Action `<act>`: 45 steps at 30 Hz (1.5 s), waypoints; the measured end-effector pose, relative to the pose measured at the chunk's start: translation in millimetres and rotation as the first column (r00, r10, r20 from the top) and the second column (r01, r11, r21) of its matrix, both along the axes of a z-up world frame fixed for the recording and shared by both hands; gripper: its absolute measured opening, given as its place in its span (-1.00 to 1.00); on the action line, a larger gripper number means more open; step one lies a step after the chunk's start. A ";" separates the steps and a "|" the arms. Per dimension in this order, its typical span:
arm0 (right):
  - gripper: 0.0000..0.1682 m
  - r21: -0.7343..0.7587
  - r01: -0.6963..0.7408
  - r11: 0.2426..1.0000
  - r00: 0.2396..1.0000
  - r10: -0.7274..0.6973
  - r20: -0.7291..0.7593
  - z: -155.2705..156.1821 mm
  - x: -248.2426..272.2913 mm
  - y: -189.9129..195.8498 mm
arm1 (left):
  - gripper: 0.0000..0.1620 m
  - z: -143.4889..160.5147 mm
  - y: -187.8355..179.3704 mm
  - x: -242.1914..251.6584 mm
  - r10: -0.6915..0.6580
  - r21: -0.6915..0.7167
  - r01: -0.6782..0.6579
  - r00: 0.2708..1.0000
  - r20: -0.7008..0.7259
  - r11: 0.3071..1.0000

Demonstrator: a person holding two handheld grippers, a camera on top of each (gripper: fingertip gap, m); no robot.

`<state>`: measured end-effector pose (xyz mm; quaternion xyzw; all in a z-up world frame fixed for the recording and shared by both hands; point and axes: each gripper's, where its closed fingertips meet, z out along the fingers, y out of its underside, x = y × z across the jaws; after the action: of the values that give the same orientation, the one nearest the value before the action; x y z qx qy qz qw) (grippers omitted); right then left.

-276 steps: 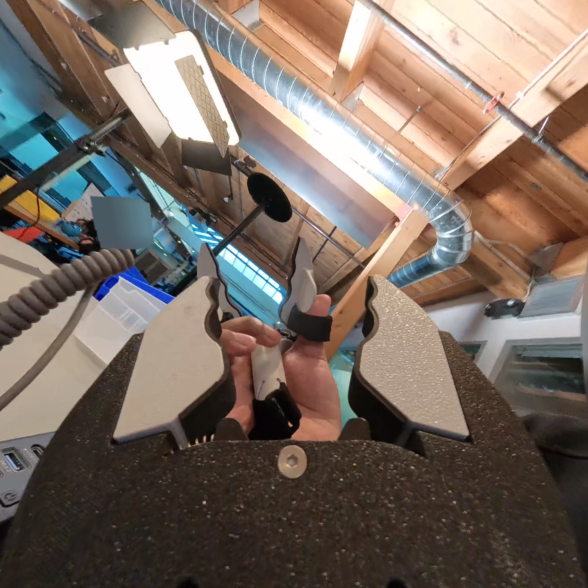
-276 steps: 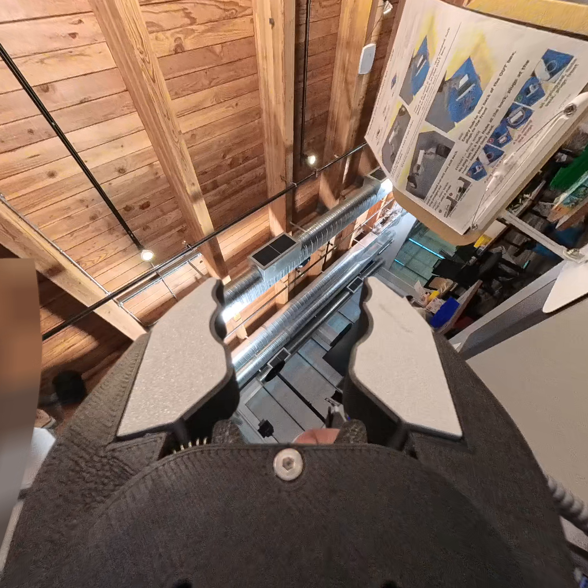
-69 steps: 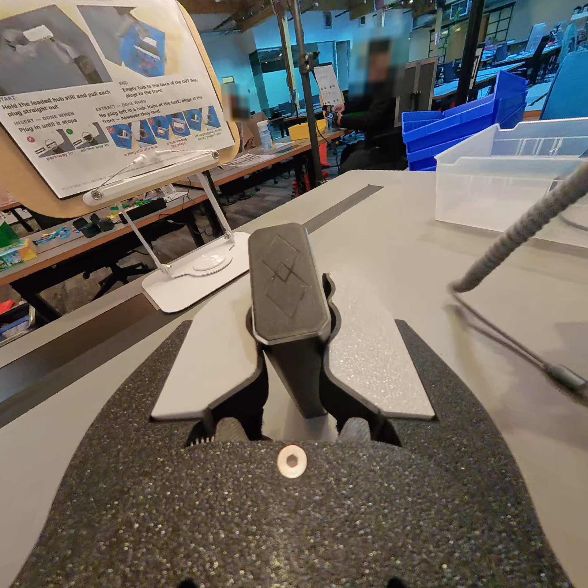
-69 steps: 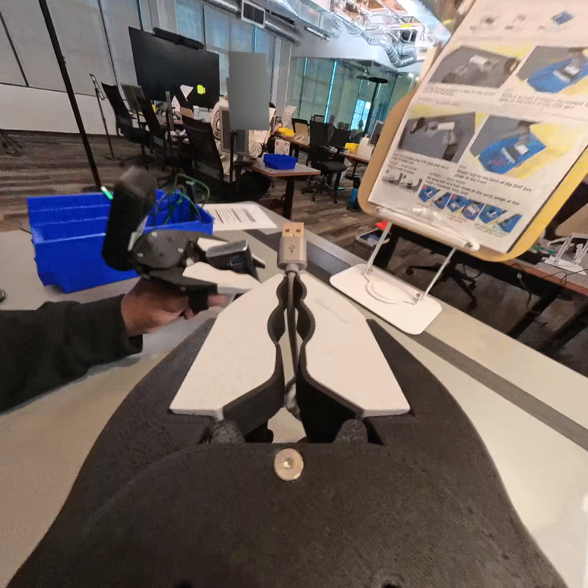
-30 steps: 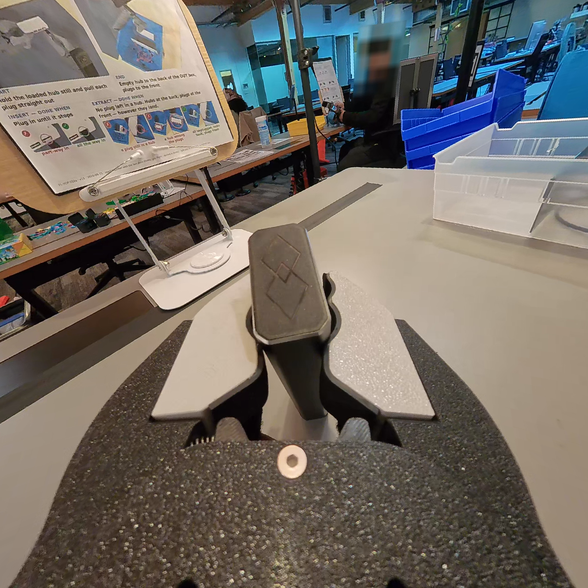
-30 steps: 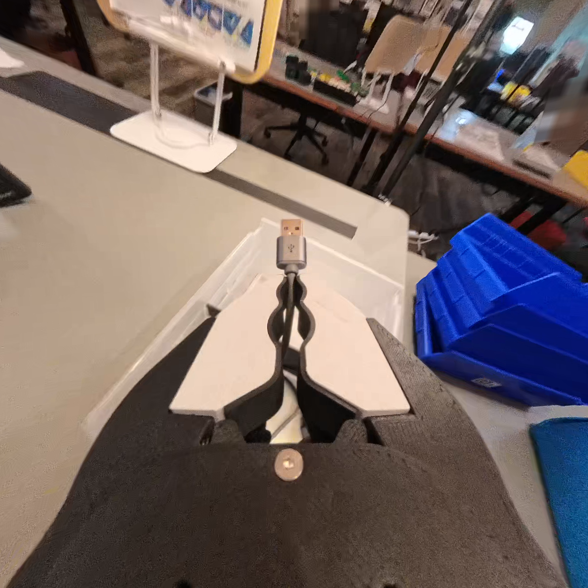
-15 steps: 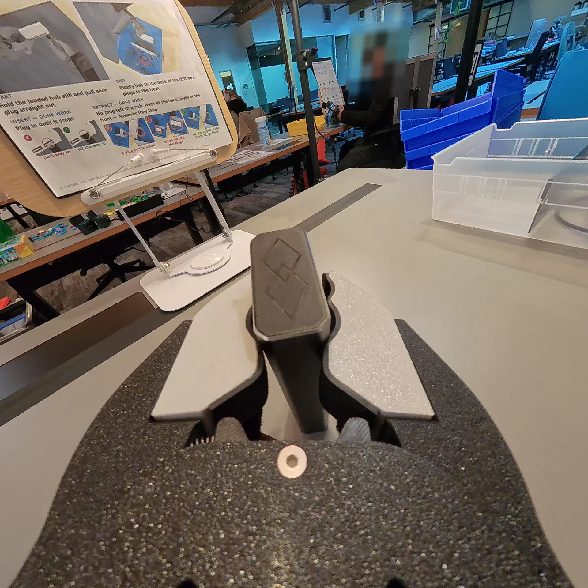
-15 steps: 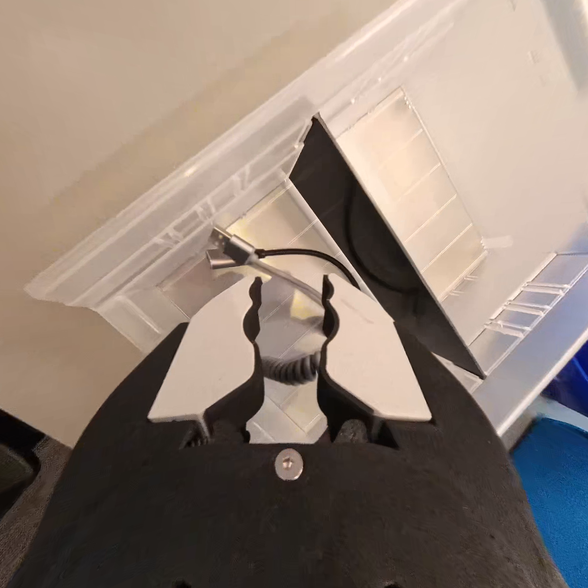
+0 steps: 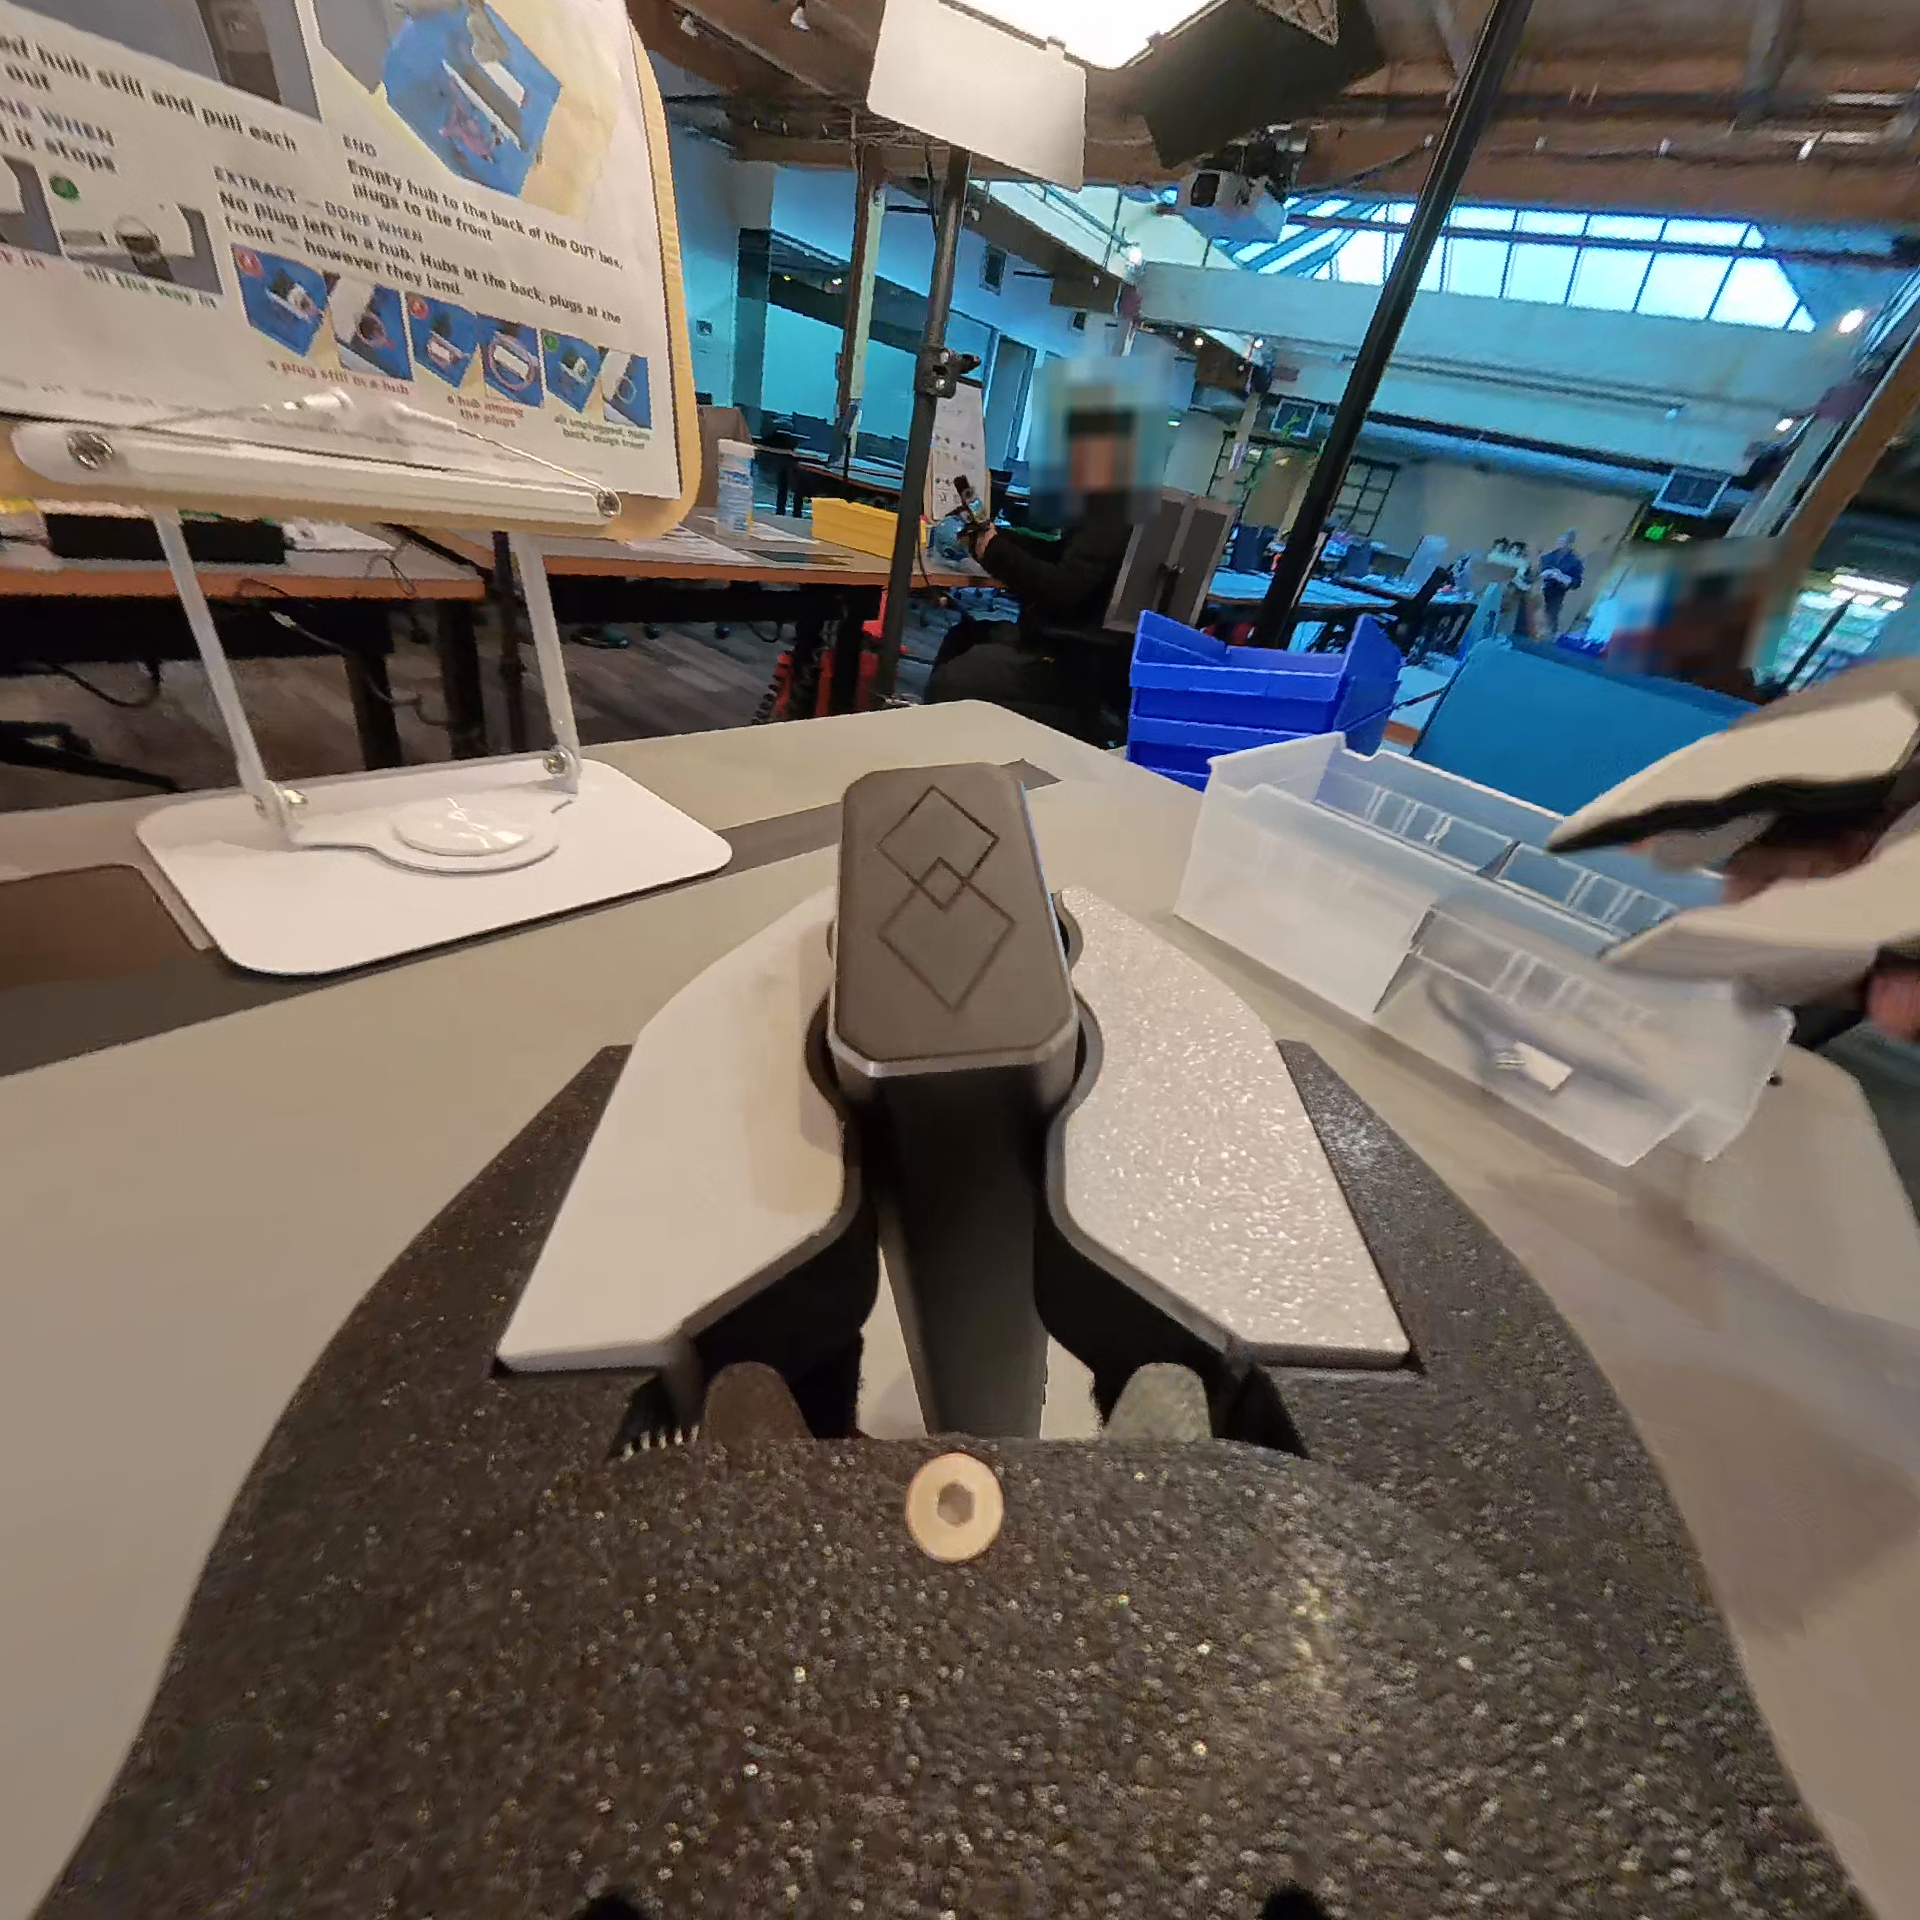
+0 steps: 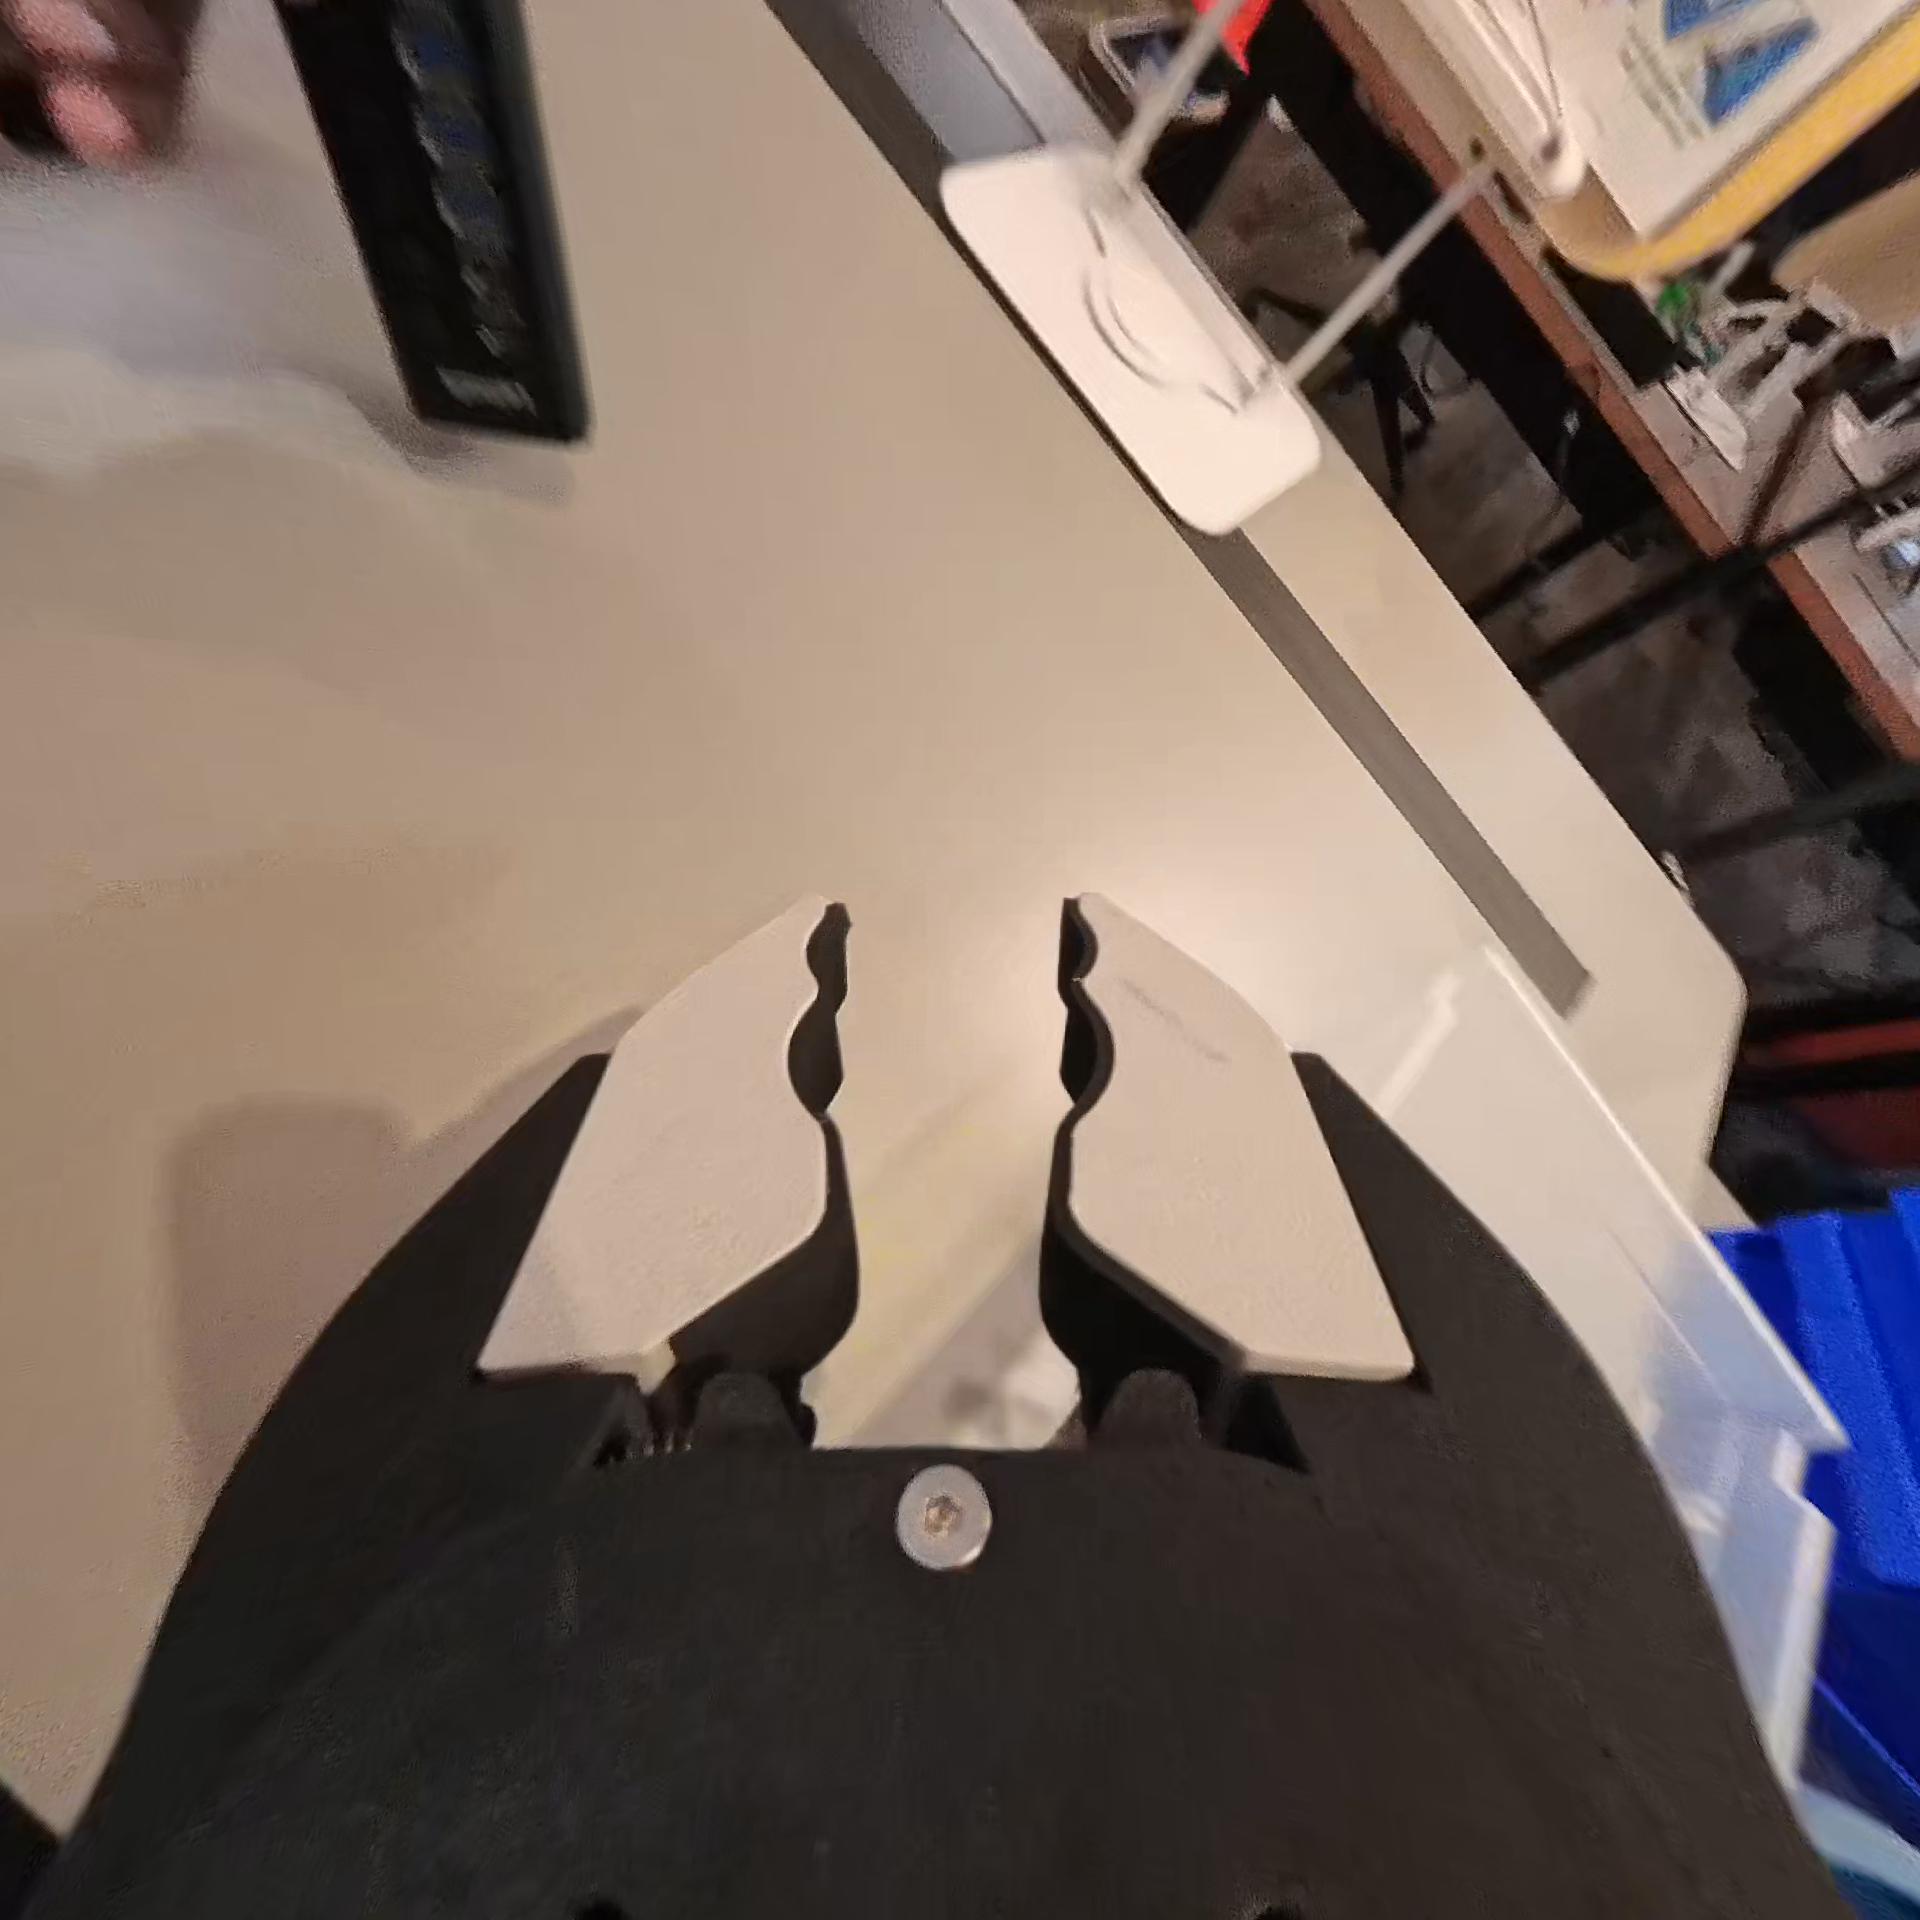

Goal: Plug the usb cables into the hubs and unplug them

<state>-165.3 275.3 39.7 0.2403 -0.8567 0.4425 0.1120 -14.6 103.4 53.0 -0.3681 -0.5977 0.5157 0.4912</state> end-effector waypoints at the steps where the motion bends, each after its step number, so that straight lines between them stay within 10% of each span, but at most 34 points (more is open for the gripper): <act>1: -0.54 -0.037 -0.041 0.998 0.997 0.043 0.058 -4.9 27.4 -13.6 | -0.60 -0.5 1.1 -0.7 -0.008 0.019 0.008 1.000 -0.006 1.000; 12: -0.14 -0.113 -0.087 0.990 0.930 0.121 0.346 -78.1 166.5 -119.6 | -0.63 -2.7 20.2 -12.3 -0.094 0.054 0.096 0.995 -0.031 0.994; 45: -0.17 -0.227 0.003 0.974 0.986 0.034 0.161 -74.8 152.3 -131.4 | -0.62 -3.3 62.9 -31.4 -0.189 -0.022 0.188 0.980 -0.063 0.982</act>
<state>-13.0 143.9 -35.1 0.1955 -0.8051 0.5563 0.0645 -46.0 166.4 49.7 -0.4103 -0.5397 0.4833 0.5539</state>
